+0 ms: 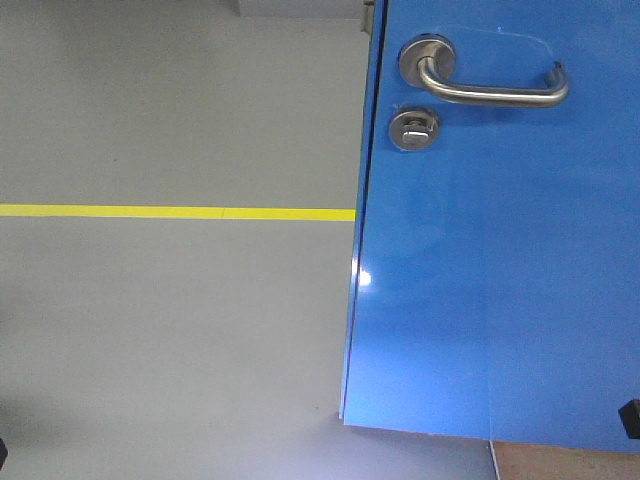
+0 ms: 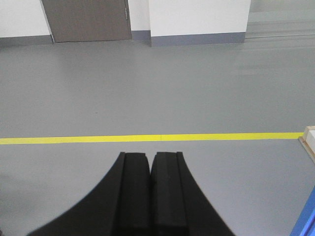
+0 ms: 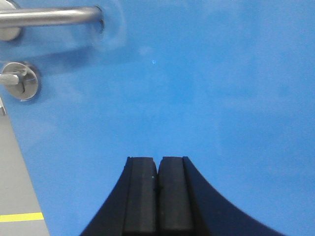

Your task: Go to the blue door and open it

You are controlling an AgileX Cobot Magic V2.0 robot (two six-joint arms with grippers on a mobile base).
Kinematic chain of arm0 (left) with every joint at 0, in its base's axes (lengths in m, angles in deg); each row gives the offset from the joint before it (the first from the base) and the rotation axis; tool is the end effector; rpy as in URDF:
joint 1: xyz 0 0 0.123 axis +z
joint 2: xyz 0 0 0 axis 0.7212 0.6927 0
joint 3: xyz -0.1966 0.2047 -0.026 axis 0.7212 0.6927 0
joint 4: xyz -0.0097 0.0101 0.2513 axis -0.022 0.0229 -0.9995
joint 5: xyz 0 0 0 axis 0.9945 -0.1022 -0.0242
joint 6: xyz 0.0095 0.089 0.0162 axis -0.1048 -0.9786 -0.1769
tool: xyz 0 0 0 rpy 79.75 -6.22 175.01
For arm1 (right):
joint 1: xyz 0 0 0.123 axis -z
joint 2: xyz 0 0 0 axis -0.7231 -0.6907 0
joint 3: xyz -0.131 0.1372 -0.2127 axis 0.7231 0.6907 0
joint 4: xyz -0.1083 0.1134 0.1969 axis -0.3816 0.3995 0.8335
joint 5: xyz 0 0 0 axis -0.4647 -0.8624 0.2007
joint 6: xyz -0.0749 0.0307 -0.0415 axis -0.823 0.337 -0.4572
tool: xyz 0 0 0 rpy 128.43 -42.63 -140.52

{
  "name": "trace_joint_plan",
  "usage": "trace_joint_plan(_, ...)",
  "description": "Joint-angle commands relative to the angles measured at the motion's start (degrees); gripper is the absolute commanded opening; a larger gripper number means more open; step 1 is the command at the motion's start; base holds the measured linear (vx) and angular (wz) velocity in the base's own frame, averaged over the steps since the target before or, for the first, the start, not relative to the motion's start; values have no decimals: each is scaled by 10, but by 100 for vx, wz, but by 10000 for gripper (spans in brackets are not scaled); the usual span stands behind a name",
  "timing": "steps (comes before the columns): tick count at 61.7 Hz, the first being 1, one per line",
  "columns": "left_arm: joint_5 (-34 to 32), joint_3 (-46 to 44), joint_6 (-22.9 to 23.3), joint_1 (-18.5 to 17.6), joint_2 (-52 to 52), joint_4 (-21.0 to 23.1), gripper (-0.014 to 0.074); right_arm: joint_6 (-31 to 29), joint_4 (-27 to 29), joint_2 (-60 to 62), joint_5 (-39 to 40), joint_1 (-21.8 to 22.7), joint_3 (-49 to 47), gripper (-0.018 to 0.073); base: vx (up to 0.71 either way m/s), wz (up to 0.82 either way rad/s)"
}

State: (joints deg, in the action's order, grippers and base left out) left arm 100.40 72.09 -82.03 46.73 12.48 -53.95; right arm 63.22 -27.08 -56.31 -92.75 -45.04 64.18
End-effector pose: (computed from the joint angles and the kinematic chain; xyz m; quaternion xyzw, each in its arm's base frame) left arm 0.0536 0.0027 0.1719 -0.0049 0.7973 0.0176 0.6033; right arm 0.0578 -0.0023 0.1923 0.0377 0.7276 0.0122 0.6848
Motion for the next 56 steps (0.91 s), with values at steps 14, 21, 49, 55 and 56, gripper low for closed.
trace_joint_plan(14,-48,-20,2,-2,-10,0,71,-17,-17,15,61,0,6,-4,0,0)
trace_joint_plan(21,-48,-20,2,-2,-10,0,71,-15,-13,15,59,0,6,-4,0,0)
trace_joint_plan(49,-48,-20,2,-2,-10,0,71,-15,-13,15,59,0,6,-4,0,0)
trace_joint_plan(55,-48,-20,2,-2,-10,0,71,-15,-13,15,59,0,6,-4,0,0)
trace_joint_plan(56,-48,-20,2,-2,-10,0,71,-15,-13,15,59,0,6,-4,0,0)
